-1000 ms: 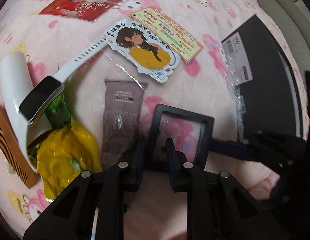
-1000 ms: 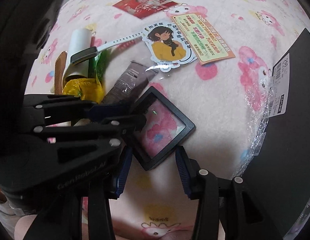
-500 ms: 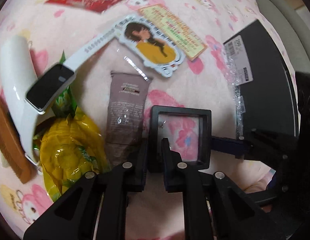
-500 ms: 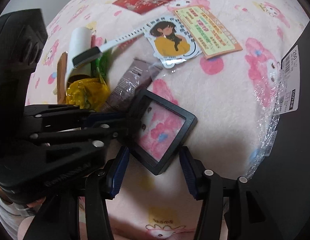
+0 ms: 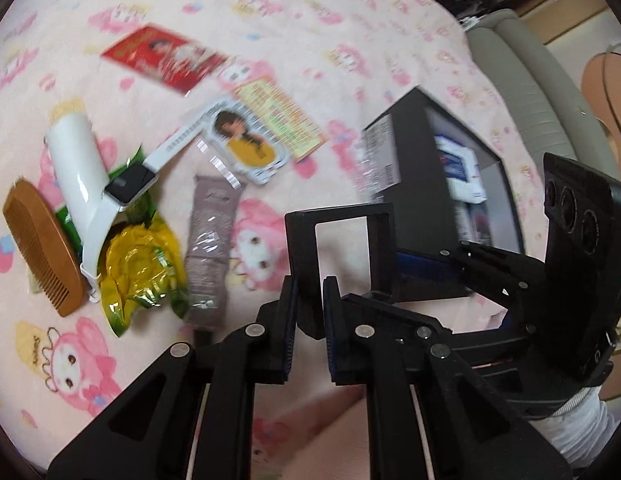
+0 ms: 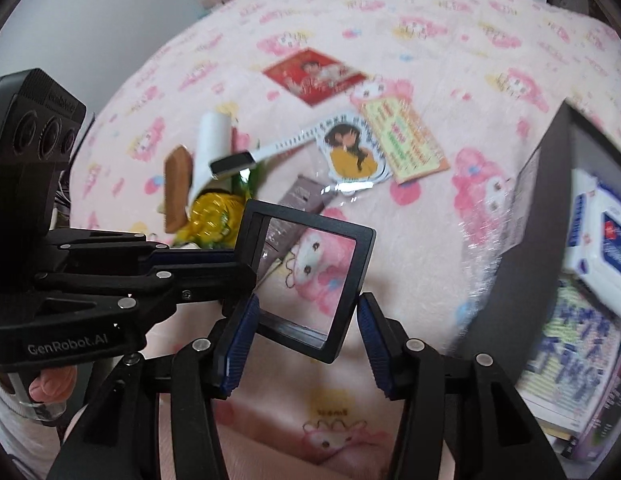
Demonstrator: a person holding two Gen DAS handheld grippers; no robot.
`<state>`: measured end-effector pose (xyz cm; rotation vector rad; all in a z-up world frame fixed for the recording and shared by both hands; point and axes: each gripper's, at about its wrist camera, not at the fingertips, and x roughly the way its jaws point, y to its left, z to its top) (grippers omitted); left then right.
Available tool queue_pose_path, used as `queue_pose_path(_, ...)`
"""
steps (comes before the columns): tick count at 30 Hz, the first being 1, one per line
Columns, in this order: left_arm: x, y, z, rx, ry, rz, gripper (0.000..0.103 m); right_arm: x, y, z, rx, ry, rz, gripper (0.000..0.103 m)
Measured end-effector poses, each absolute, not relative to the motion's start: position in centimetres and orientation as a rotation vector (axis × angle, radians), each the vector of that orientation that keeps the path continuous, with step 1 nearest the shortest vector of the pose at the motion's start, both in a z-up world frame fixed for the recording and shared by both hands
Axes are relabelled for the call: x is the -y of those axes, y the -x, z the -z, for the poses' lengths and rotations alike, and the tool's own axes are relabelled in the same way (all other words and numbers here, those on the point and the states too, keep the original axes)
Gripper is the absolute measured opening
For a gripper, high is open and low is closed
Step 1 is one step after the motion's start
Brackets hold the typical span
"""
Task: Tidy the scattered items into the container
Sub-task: 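Carry the mirror with the right gripper over the black box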
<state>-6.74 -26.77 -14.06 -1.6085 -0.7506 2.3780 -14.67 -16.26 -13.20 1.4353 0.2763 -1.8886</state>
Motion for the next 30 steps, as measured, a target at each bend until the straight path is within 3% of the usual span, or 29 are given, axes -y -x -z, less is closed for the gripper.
queue_pose_path(9, 19.3, 9.5, 7.1, 0.574, 1.461, -2.412, 0.01, 6.5, 14.5, 5.4, -0.206, -1.272, 2.027, 0.047)
queue_pose_path(14, 13.2, 12.6, 5.9, 0.485, 1.434, -2.361, 0.011, -0.2, 15.3, 2.8, -0.148, -1.226, 2.098, 0.047)
queue_pose_path(30, 2.8, 18.4, 6.6, 0.376, 1.421, -2.252, 0.012, -12.4, 17.2, 2.8, -0.046, -1.25, 2.292, 0.047)
